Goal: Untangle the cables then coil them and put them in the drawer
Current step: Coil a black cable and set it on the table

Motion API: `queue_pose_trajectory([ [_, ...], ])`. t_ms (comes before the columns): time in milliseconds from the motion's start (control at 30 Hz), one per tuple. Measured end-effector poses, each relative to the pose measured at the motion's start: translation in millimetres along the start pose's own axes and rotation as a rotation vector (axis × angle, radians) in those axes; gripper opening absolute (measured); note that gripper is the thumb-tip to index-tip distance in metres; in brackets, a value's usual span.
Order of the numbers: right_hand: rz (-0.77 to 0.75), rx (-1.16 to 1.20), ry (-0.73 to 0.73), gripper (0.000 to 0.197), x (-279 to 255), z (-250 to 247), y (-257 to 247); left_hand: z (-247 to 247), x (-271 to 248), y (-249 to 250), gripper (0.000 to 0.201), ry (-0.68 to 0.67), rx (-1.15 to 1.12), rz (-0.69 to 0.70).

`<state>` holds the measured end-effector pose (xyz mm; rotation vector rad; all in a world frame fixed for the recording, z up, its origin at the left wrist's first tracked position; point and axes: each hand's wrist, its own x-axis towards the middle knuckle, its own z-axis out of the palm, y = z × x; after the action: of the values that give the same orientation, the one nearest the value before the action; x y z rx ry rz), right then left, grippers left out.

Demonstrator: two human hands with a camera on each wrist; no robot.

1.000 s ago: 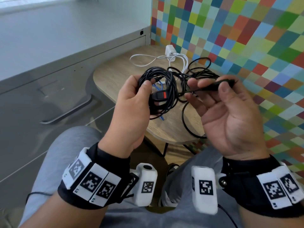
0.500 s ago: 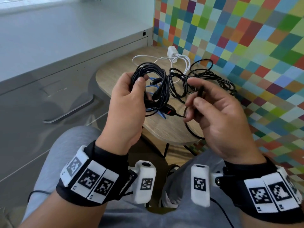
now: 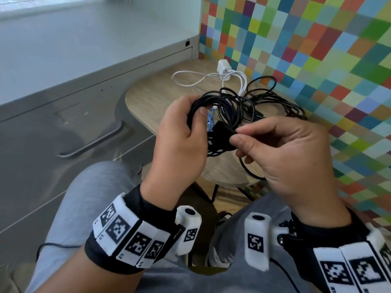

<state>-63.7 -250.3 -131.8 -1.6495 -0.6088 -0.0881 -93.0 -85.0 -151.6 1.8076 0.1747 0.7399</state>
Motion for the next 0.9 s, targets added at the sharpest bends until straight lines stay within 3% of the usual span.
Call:
queue_pose_trajectory([
  [267, 0.065, -0.133, 0.165, 0.034, 3, 3, 13, 7, -13, 10, 0.018, -0.111, 0.104, 0.177],
  [500, 0.025, -0.251, 0.155, 0.039, 7, 0, 24, 15, -23, 13, 0.017, -0.286, 0.035, 0.157],
  [600, 0.036, -0.122, 0.078, 0.037, 7, 0, 26, 14, -20, 12, 0.019, -0.312, -0.020, 0.047],
  [733, 0.089, 0.005, -0.039, 0.009, 5, -2, 25, 8, -12, 9, 0.018, -0.331, -0.115, -0.079],
  [900, 0.235, 0.446, -0.100, 0.032, 8, -13, 26, 1, -3, 4, 0.021, -0.301, -0.241, -0.179],
])
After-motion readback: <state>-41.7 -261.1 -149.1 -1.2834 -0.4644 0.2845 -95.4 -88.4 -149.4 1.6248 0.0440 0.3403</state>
